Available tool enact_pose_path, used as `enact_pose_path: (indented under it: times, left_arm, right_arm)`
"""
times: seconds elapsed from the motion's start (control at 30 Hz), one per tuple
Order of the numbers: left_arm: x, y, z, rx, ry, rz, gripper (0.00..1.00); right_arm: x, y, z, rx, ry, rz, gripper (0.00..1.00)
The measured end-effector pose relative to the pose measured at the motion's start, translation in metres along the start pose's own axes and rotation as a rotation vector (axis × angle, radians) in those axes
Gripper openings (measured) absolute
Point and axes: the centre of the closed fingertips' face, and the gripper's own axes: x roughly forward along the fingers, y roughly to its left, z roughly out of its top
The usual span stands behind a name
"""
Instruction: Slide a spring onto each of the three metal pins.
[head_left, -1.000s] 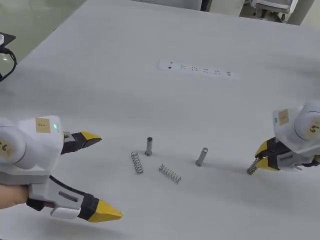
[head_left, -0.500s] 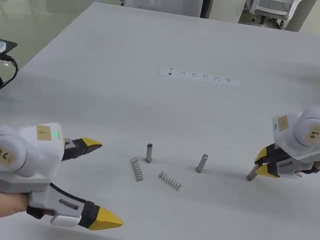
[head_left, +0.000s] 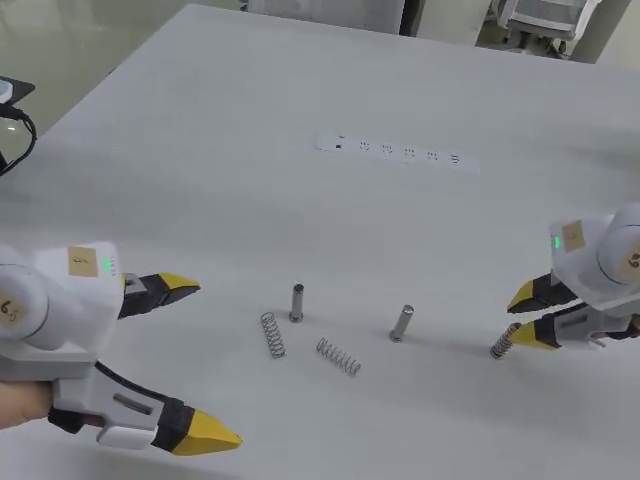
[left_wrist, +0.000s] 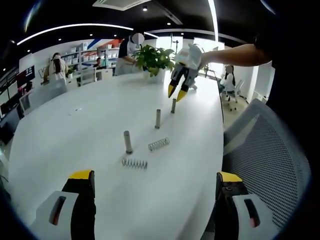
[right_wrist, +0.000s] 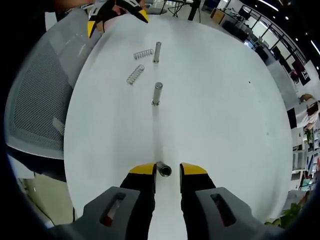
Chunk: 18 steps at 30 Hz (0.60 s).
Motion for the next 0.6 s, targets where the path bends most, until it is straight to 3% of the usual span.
enact_pose_path:
  times: [0.23,0.6]
  left_arm:
    - [-0.002,0.0,0.002,-0.002,-0.014,0.001,0.98]
    - [-0.003,0.002,0.007,-0.004,-0.024,0.011,0.98]
  right_arm:
    - [-0.008,-0.002,0.009,0.051,-0.067,-0.026,0.21]
    - [-0.023,-0.005,0.023,0.206,-0.224,-0.073,0.29]
